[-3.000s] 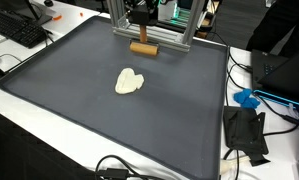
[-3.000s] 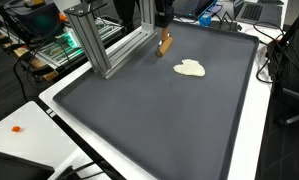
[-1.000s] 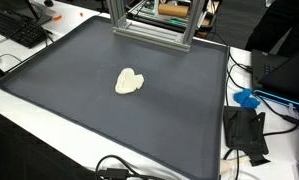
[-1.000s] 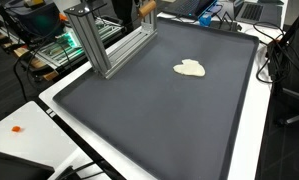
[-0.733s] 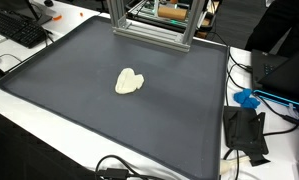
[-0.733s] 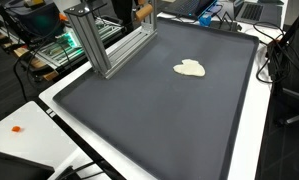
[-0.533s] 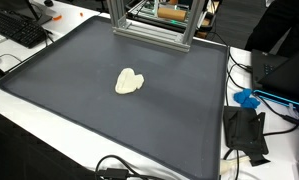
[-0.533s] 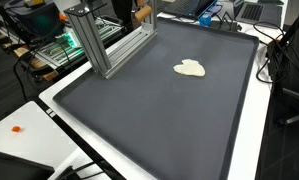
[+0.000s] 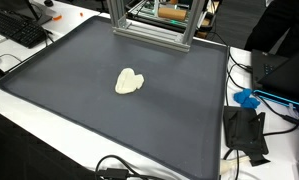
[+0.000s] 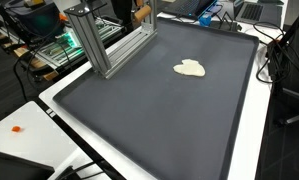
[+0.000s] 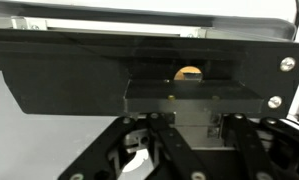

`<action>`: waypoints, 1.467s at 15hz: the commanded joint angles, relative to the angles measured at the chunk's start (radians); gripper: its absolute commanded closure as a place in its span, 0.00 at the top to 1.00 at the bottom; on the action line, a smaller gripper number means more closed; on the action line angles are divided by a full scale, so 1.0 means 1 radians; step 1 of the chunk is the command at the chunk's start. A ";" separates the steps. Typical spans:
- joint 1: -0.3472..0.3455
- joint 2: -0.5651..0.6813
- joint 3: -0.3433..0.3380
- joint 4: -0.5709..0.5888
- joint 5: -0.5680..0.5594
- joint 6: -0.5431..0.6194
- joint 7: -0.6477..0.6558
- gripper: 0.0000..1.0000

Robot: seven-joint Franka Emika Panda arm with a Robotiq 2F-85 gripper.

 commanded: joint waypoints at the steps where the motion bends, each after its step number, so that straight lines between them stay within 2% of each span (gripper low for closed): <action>1: 0.019 -0.044 -0.020 -0.023 0.011 -0.041 -0.050 0.22; 8: 0.022 -0.049 -0.015 -0.022 0.006 -0.075 -0.059 0.22; 9: 0.016 -0.046 -0.013 -0.019 0.004 -0.068 -0.050 0.72; 10: 0.015 -0.043 -0.016 -0.015 0.003 -0.065 -0.053 0.73; 14: 0.002 -0.030 -0.022 0.016 -0.031 -0.078 -0.075 0.99; 22: -0.015 0.060 -0.053 0.144 -0.077 -0.051 -0.150 1.00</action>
